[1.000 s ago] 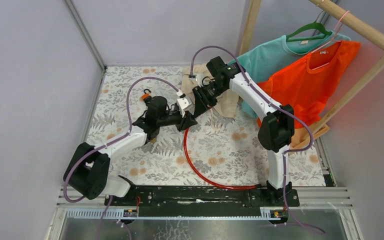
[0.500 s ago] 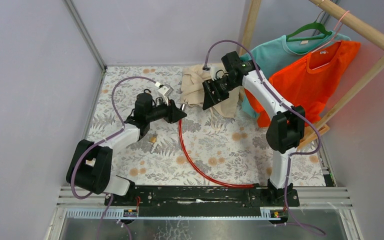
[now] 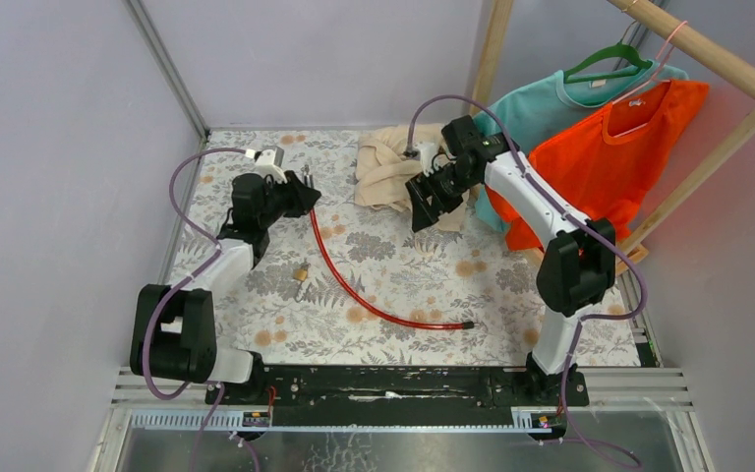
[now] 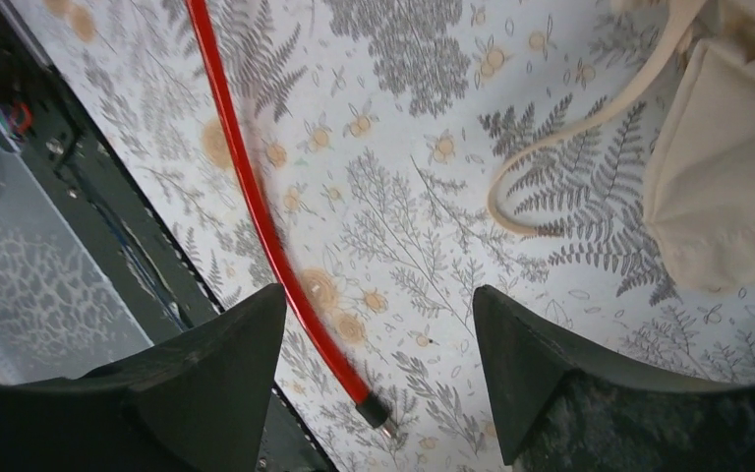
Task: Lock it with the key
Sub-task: Pick up the lock from the center of the board.
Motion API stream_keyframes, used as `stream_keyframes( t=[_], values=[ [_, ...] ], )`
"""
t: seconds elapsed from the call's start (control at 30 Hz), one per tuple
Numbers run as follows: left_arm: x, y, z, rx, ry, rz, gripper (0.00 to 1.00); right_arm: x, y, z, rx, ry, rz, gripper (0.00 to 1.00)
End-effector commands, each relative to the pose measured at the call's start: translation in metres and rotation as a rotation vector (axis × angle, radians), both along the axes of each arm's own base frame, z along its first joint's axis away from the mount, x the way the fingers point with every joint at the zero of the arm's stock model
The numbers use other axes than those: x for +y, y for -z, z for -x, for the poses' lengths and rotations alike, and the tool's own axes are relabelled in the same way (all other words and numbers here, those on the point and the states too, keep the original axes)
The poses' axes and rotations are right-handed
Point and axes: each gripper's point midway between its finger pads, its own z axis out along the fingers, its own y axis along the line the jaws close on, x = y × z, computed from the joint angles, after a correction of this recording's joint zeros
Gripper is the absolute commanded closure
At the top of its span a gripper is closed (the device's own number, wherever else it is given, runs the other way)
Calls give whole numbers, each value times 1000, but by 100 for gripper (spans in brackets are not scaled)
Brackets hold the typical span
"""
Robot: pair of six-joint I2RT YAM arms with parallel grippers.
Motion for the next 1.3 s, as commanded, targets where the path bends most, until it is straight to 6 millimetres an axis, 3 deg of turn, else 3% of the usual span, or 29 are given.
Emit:
stream_keyframes(
  t=[0.0,0.13,0.27,0.33,0.47,0.67,0.93,1.07,1.27],
  values=[
    [19,-29,-20,-49,-131,11,100,-11,13,18,-63,-70,52,23],
    [24,-28,-29,-12,-166,19,100,-31,54,46,-74,-156,125,20],
    [21,-19,-29,26,-147,33,100,-65,92,80,-117,-249,235,14],
    [17,-15,-26,33,-120,29,100,-82,104,93,-155,-273,280,11],
    [16,-11,-24,34,-96,7,100,-98,116,116,-217,-319,304,8],
    [10,-11,-22,41,-62,15,100,-116,143,126,-286,-343,384,8],
    [1,2,-16,81,-13,-10,100,-120,153,117,-353,-335,427,11],
    [-9,11,-7,99,36,-62,100,-118,149,93,-422,-274,455,13],
    [-28,41,19,179,124,-146,100,-112,142,44,-458,-191,547,17]
  ],
)
